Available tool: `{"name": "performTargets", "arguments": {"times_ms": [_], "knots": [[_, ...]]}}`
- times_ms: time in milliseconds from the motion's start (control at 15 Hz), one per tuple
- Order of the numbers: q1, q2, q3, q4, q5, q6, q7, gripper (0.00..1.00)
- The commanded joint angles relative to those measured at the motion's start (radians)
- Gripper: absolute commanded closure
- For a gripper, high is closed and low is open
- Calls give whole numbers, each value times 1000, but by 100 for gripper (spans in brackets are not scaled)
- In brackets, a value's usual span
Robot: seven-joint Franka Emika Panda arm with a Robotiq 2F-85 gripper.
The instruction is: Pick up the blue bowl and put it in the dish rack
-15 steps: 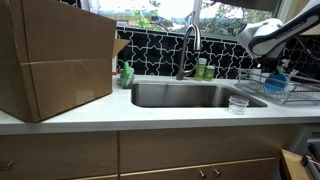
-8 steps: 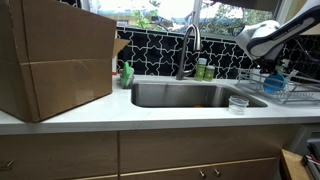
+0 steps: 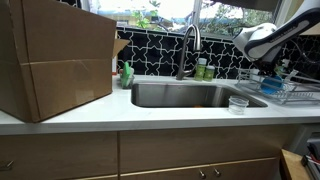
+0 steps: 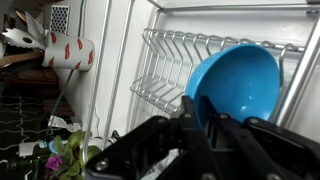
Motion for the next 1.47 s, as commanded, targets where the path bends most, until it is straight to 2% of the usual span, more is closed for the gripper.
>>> {"name": "performTargets", "arguments": {"times_ms": [0, 200, 600, 667, 933, 1400], "knots": [[-6, 18, -8, 4, 32, 21, 8, 63], [-10, 3, -13, 12, 40, 20, 1, 48], [-18, -14, -27, 32, 51, 11, -7, 4], [-20, -21, -29, 32, 60, 10, -12, 0], [-28, -60, -39, 38, 146, -23, -44, 0], [-62, -205, -88, 61, 332, -96, -135, 0]]}}
